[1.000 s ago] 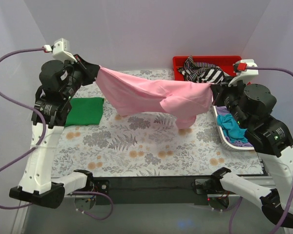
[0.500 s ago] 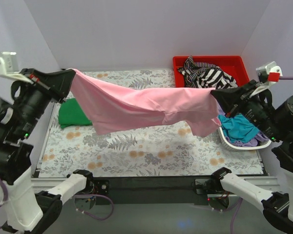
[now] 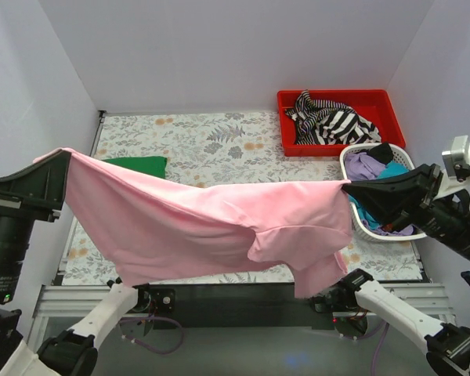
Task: Fold and stack the t-shirts
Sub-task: Flatten the tshirt out
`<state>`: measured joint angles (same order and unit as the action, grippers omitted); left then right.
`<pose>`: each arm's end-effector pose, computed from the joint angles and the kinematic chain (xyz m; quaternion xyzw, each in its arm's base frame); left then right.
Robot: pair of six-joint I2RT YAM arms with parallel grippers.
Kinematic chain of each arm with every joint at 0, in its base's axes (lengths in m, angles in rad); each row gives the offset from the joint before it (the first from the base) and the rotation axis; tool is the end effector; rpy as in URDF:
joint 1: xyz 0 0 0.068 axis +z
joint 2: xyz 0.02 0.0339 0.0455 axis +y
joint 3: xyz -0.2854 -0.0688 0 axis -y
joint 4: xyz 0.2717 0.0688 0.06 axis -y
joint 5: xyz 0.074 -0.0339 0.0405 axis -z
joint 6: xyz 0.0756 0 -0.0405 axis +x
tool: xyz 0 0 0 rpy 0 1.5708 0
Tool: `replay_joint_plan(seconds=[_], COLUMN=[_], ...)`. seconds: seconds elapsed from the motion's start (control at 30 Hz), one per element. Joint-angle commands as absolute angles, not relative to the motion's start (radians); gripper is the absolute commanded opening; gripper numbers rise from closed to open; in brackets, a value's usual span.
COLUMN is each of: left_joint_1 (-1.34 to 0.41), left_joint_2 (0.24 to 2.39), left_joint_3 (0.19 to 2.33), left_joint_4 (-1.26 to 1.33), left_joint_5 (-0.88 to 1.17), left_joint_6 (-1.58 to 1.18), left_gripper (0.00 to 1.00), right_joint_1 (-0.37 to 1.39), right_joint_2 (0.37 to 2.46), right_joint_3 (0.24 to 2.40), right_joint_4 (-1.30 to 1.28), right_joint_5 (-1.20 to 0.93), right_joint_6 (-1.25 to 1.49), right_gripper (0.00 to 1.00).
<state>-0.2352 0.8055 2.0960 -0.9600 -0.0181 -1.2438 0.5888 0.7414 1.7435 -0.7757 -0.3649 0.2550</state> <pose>-0.0179 0.0057 0.6456 -0.2872 0.5052 -0.5445 0.6048 0.0234 0.0481 0.5999 -0.2417 0.5803 0.4182 0.6557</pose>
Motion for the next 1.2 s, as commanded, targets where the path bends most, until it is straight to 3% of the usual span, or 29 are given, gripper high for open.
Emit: replay_joint_plan(seconds=[0.0, 0.3, 0.5, 0.83, 1.17], left_joint_1=[-0.236, -0.236, -0.236, -0.229, -0.183], left_joint_2=[0.854, 0.857, 0.936, 1.250, 1.627], left_joint_3=[1.970, 1.263, 0.953, 0.899, 1.049], left_joint_4=[-1.006, -0.689, -0.482, -0.252, -0.130], left_joint_5=[-0.110, -0.103, -0.109, -0.172, -0.160], left_joint_6=[-1.269, -1.325, -1.362, -1.304, -1.255], left_gripper=[0.00, 0.00, 0.00, 0.00, 0.00], right_joint_1=[0.584, 0.584, 0.577, 0.540, 0.336], right_joint_2=[0.732, 0.857, 0.988, 1.302, 1.659], right_joint_3=[1.592, 1.122, 1.005, 1.101, 1.267], right_joint_4=[-0.753, -0.632, -0.525, -0.396, -0.376], right_joint_5=[-0.174, 0.115, 0.248, 0.353, 0.144], right_joint_6=[0.301, 0.296, 0.311, 0.293, 0.288], right_gripper=[0.01, 0.01, 0.01, 0.01, 0.01])
